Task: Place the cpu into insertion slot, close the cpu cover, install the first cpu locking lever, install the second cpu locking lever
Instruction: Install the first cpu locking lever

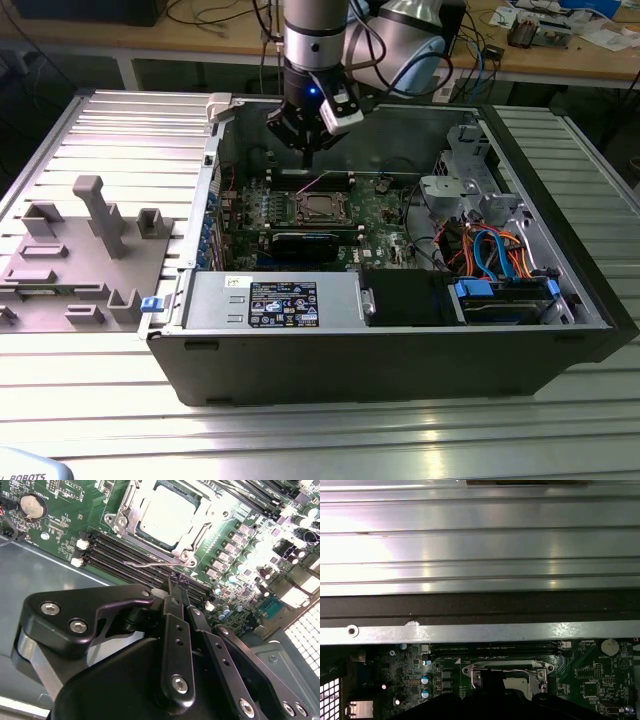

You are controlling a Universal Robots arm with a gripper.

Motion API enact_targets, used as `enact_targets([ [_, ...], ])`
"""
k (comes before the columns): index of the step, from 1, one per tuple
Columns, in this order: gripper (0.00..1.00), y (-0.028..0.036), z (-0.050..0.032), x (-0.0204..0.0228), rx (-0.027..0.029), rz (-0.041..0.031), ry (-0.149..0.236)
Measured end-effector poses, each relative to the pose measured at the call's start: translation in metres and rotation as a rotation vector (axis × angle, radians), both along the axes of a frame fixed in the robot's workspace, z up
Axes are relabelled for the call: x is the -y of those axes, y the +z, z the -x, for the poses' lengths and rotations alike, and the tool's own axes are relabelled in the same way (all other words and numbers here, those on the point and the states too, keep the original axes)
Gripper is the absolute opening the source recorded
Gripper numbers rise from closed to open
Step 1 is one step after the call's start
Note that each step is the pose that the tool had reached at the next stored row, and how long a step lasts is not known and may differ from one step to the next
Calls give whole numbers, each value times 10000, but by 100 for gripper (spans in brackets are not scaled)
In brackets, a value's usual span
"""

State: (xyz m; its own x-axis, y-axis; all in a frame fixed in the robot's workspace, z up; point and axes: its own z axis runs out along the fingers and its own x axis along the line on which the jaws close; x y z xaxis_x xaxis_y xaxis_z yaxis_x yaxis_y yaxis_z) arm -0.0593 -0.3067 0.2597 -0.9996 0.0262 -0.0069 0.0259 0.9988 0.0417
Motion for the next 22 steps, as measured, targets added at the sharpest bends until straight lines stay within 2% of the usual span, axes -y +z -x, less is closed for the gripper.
enact_targets([
  [11,11,-2,-61,0,0,0,-1],
  [22,11,-11,-75,0,0,13,0],
])
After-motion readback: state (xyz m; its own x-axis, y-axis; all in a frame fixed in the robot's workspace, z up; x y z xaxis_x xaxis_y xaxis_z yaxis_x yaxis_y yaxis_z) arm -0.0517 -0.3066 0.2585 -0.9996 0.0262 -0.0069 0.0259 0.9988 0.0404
